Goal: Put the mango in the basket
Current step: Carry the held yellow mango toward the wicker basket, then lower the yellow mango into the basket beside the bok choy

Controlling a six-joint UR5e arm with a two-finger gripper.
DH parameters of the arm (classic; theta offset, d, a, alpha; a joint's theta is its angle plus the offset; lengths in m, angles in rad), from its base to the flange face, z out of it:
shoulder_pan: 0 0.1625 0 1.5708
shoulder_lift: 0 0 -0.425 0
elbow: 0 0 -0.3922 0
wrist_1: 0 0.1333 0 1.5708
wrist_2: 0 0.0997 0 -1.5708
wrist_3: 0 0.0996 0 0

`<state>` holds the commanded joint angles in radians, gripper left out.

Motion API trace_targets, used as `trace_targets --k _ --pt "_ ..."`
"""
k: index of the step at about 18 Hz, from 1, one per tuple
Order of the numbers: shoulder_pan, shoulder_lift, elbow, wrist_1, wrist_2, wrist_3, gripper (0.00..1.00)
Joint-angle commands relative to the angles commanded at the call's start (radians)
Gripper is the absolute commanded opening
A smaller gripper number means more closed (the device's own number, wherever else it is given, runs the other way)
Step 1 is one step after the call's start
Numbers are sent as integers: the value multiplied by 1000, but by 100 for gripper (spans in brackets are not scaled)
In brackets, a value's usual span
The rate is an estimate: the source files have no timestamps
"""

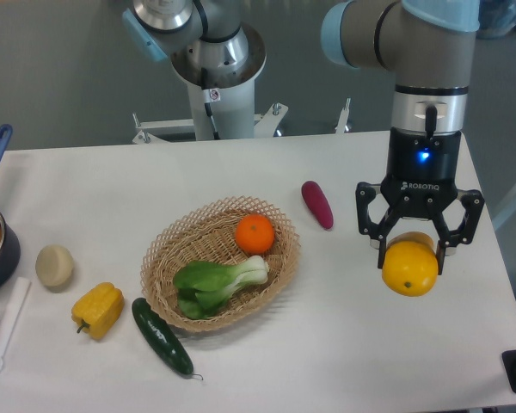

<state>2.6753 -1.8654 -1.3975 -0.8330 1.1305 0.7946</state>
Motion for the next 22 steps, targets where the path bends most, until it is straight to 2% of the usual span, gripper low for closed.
trace_targets --k 5,13,18,22 --pt "-35 3 -3 0 -2 -24 51" --pt "-100 25 -57 -8 29 -77 51" --pt "-230 23 -80 -14 213 -188 51" --pt "-325 17 -169 -12 327 -218 51"
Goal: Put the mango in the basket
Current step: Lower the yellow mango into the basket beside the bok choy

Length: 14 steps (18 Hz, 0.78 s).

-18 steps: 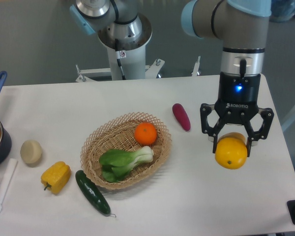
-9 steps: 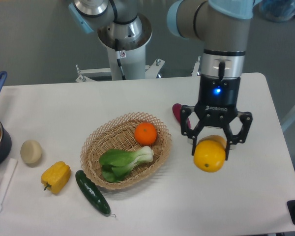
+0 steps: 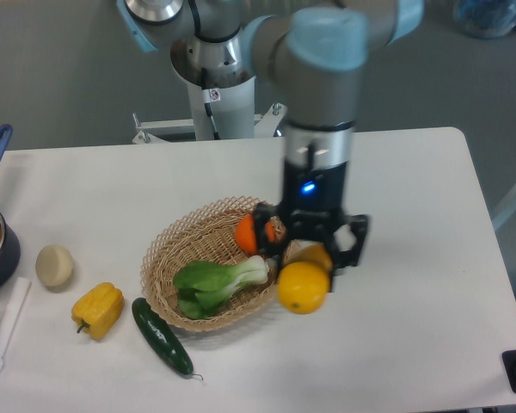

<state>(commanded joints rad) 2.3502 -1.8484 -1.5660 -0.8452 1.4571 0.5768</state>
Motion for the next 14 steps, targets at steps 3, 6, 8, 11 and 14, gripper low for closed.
trace_targets --k 3,6,8,11,14 --pt "-43 21 -106 5 14 35 51" --pt "-46 40 -166 5 23 132 51" --pt "-48 44 -192 3 35 272 51" --pt "-48 55 -230 3 35 348 51" --pt "-49 60 -261 2 37 345 51"
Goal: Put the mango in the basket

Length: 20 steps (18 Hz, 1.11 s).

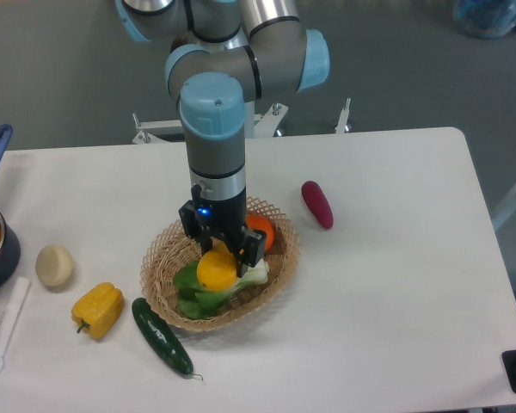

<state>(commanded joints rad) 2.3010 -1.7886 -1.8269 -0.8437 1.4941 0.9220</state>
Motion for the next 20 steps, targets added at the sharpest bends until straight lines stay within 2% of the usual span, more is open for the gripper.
trace_targets --k 5,11,12,13,14,16,18,20 --pt "-5 -5 -41 0 -3 -35 54" --pt "-29 -21 -57 0 -3 -77 54" --pt "-31 -21 -58 -2 -5 -77 57" --pt "-31 -23 -61 -2 -5 -77 69" --pt "-31 -25 -68 0 -5 -77 75" --pt "-31 -26 -69 0 -5 -86 76" --pt "-31 -28 -71 2 -5 -94 84" --pt "-31 -28 -71 2 -5 -94 84"
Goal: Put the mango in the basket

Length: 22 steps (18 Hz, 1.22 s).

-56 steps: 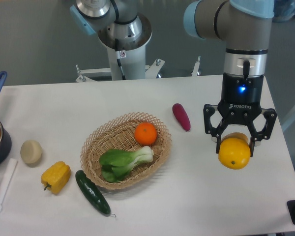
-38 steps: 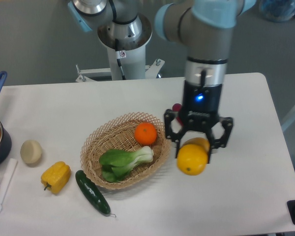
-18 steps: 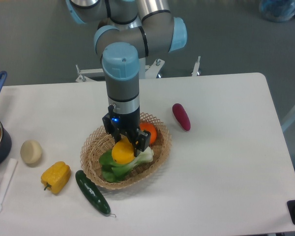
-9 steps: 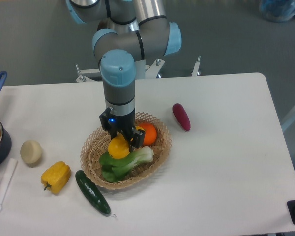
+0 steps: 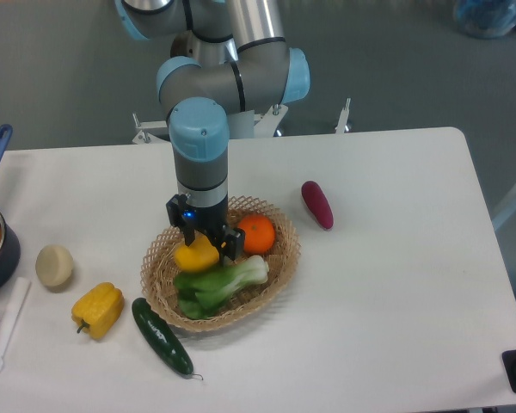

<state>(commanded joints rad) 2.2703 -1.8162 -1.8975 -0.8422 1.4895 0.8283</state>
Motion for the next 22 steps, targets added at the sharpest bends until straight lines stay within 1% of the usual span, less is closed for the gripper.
trace_targets --k 1,2,3,5,7,9,10,12,13,15,16,18,22 --pt "0 2 0 0 0 2 86" --pt "0 5 5 3 -2 2 96" --pt "2 8 18 5 -3 0 100" --pt "5 9 70 6 -3 -6 100" --pt "24 5 184 6 0 -23 100" --pt "49 3 247 3 9 -28 100" --pt "58 3 271 2 38 -28 100" --pt "78 2 316 2 148 -25 100" --pt "84 2 339 2 184 -20 100" --pt "123 3 377 -3 201 -14 100" --pt "136 3 393 -5 202 1 100" --pt "166 9 399 -9 206 61 100" --pt "221 40 397 -50 206 146 100"
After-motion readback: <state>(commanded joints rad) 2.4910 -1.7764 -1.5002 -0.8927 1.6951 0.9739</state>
